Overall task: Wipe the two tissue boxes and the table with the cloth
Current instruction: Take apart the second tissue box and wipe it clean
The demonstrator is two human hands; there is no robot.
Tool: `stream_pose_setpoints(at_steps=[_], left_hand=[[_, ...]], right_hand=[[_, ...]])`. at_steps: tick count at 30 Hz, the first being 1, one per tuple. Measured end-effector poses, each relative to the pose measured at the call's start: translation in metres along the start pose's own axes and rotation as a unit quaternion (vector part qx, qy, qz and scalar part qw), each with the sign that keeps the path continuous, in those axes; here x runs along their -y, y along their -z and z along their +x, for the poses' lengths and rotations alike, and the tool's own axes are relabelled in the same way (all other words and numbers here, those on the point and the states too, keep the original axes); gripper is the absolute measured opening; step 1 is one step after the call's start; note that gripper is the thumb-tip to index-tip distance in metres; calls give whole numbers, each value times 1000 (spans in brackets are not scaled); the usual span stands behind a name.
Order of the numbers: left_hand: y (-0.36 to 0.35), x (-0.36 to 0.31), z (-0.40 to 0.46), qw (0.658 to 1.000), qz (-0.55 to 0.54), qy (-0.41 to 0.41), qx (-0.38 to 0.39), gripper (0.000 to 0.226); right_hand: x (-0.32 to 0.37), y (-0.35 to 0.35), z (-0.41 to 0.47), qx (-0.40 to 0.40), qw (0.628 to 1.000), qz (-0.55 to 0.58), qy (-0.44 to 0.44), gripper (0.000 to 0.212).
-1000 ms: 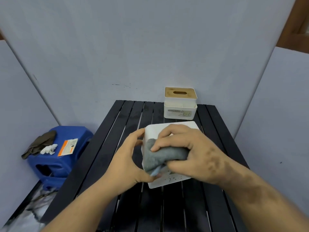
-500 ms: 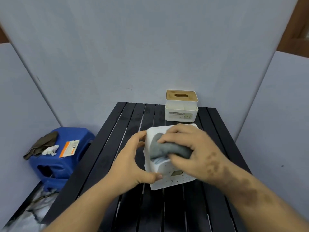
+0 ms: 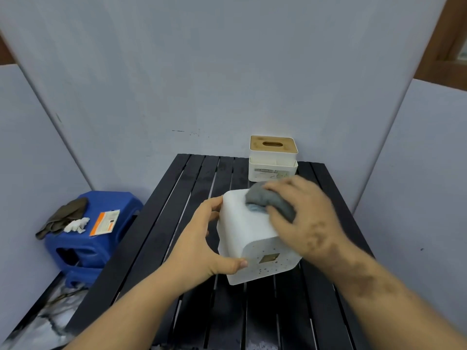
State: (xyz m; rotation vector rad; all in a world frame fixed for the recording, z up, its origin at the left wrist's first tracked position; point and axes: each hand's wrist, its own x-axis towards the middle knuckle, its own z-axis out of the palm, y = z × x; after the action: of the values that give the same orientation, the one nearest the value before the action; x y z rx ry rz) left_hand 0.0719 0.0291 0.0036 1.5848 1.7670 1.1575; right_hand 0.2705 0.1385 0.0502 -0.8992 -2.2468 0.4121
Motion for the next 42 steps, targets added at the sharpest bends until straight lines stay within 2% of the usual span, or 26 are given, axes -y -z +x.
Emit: stream_pose_setpoints(at_steps=[2,4,6,11,14,17,20,22,25,29,31,33,37,39,42], left_hand=[[-3,1,-1,1000,2,-14,-5,104],[-4,2,-3,1000,3,-24,-9,104],[-5,2,-6,1000,7,-27,-11,107],[-6,0,-6,1000,19,-15,-14,108],[-6,0,-5,1000,18,-15,-16,107],[-9,-1,-7,999,19,-20,-27,107],[-11,-2,-9,999,19,-23,-32,108],[-11,-1,-10,999,25,-23,-32,106],[-11,-3,-9,999,29,-13,-35,108],[-8,-2,-6,999,34,0,-27,106],[-7,1,-6,999,33,3,-27,106],[-7,2,-6,999,30,7,-30,108],[-9,3,-5,999,21,2,-38,110],[-8,5,-4,999,20,-7,-30,107],[-5,5,-3,999,34,-4,-23,106]], right_hand=[[26,-14,-4,4,999,8,48,40],[31,-17,-4,0,998,12,59,39],[19,-9,4,2,1000,8,16,39],[-41,13,14,-37,986,12,-160,32],[-43,14,10,-36,980,24,-196,27],[-13,5,6,-22,991,-73,-112,40],[28,-14,-2,-31,999,-21,3,41],[35,-20,-2,-17,999,-5,35,41],[6,-7,9,-10,999,23,-37,44],[-42,13,13,-49,981,68,-173,37],[-47,16,8,-41,976,92,-195,41],[-34,15,1,-38,986,43,-156,39],[22,-8,-19,-30,998,20,43,37],[31,-15,-24,-9,994,0,109,38],[6,-5,-20,6,996,22,92,38]])
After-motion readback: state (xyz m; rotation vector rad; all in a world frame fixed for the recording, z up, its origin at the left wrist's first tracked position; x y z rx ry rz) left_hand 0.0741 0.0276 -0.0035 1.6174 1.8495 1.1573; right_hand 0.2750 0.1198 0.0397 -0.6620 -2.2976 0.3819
